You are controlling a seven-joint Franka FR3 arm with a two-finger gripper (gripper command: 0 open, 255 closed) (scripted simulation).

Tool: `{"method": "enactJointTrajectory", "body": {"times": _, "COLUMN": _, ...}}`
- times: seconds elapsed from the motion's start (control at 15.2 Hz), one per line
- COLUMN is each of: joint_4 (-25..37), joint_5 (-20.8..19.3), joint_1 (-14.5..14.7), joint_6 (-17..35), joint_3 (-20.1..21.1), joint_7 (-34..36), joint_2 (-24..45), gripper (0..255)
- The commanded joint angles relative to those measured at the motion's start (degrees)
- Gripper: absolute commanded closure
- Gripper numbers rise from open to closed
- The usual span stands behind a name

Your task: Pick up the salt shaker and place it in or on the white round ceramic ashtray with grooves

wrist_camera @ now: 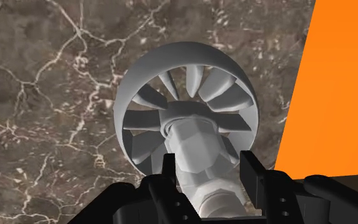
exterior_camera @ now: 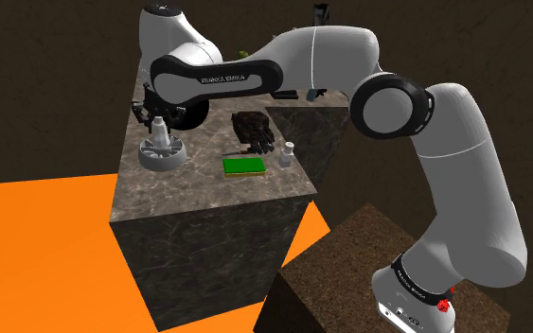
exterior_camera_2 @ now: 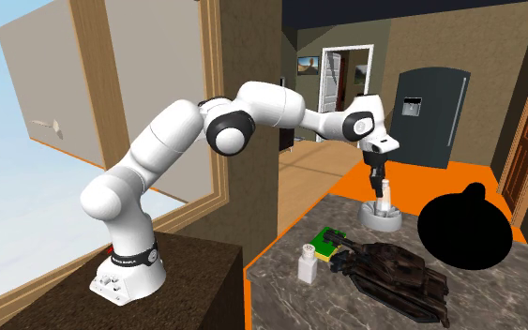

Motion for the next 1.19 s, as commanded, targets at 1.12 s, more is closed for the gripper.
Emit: {"method": "enactJointTrajectory", "body": {"times": 1.12, "joint_4": -0.7, "joint_5": 1.0, "joint_1": -0.4, "joint_6": -3.8, "joint_3": 0.9, "joint_7": -0.3, "joint_2": -4.5, "gripper": 0}}
